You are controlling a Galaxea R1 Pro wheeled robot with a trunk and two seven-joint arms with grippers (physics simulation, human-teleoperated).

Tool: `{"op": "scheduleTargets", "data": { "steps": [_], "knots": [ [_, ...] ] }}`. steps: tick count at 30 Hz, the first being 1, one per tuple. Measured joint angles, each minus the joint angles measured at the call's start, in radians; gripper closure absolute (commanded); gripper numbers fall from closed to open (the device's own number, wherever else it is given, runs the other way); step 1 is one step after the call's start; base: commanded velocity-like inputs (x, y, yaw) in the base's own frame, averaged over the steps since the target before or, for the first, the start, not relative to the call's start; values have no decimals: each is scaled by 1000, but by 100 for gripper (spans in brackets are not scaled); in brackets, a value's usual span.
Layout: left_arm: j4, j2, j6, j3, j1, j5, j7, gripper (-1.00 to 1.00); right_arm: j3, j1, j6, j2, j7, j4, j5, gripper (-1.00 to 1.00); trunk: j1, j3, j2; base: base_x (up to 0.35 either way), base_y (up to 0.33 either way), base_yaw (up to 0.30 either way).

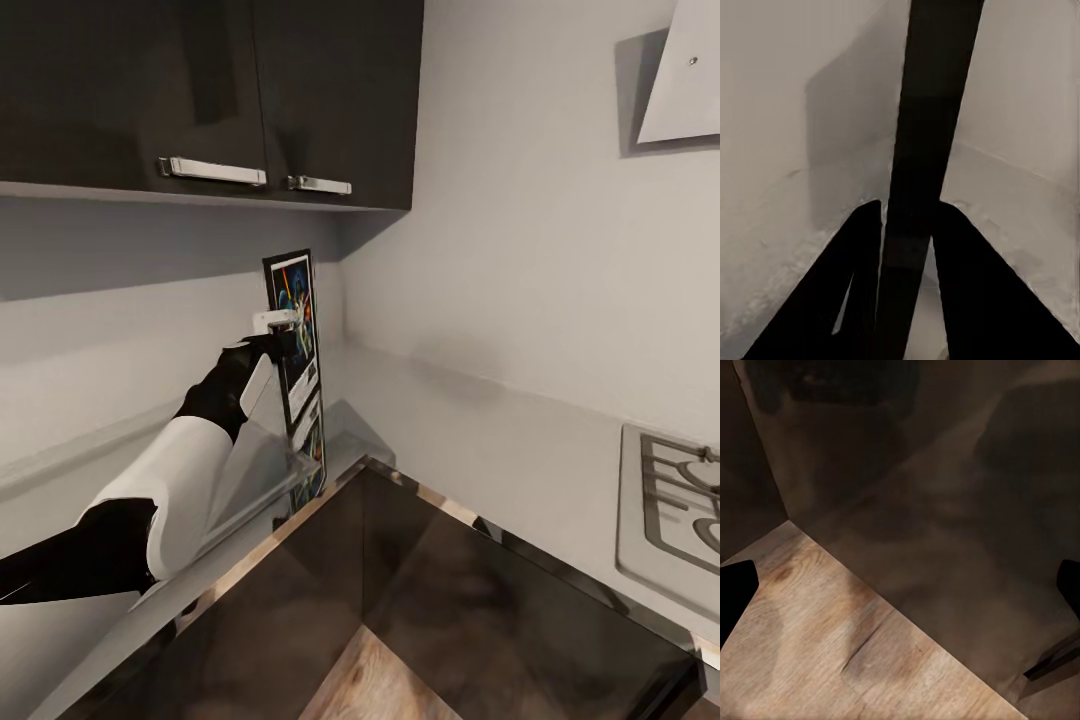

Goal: Pick up the poster from the kitchen countertop and hang it on one of the wall nails in the kitchen.

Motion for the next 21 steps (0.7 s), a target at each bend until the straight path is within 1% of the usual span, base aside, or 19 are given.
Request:
{"op": "scheduleTargets", "data": {
  "steps": [1, 2, 3, 4, 6, 7, 14, 15, 16, 17, 21],
  "knots": [
    [0, 0, 2, 2, 0, -7, 2, 100, 0, 0, 0, 0, 0, 0, 0, -100, 0, 0, 0, 0, 0, 0],
    [0, 0, 2, 1, 0, -1, 0, 100, 0, 0, 0, 0, 0, 0, 0, -100, 0, 0, 0, 0, 0, 0],
    [-1, 0, 2, 1, 0, -7, 1, 100, 0, 0, 0, 0, 0, 0, 0, -100, 0, 0, 0, 0, 0, 0],
    [-2, 0, 1, 1, 0, 0, 0, 100, 0, 0, 0, 0, 0, 0, 0, -100, 0, 0, 0, 0, 0, 0],
    [-3, 0, 1, 2, 0, -6, 1, 100, 0, 0, 0, 0, 0, 0, 0, -100, 0, 0, 0, 0, 0, 0],
    [-4, 0, 0, 1, 0, -2, 1, 100, 0, 0, 0, 0, 0, 0, 0, -100, 0, 0, 0, 0, 0, 0],
    [-8, -1, -1, -3, 0, -4, 1, 100, 0, 0, -1, 0, 0, -1, 0, -100, 0, 0, 0, 0, 0, 0],
    [-14, -1, 0, -3, 0, 0, 0, 100, 0, 0, -1, 0, 0, -1, 0, -100, 0, 0, 0, 0, 0, 0],
    [-19, -1, 1, -1, 0, -6, 1, 100, 0, 0, -1, 0, 0, -1, 0, -100, 0, 0, 0, 0, 0, 0],
    [-32, -1, 2, -1, 0, -1, 0, 100, 0, 0, -1, 0, 0, -1, -1, -100, 0, 0, 0, 0, 0, 0],
    [-90, -1, 9, 2, 0, -1, -1, 100, 0, 0, -1, 0, 0, -1, -1, -100, 0, 0, 0, 0, 0, 0]
  ]
}}
